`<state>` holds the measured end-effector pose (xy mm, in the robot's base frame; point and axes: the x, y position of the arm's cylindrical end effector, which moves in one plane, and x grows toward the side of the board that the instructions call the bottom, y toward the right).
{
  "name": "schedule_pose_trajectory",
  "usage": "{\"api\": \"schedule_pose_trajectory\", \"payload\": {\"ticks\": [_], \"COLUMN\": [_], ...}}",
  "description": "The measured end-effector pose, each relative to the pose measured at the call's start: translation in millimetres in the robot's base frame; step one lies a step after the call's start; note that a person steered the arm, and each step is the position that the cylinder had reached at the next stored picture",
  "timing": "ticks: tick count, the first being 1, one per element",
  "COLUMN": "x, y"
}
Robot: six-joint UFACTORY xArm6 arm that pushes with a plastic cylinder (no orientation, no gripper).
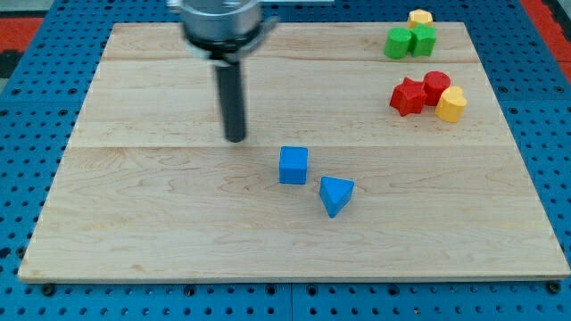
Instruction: Move the blue cube towards the top of the triangle
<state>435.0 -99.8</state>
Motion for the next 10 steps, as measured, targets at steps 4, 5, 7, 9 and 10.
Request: {"api": "schedule_pose_trajectory", "payload": {"ticks": [4, 5, 7, 9, 10], "x": [32.4, 21.0, 78.4, 43.3, -13.2], "y": [96.4, 97.0, 76.2, 130.5, 137.3]}}
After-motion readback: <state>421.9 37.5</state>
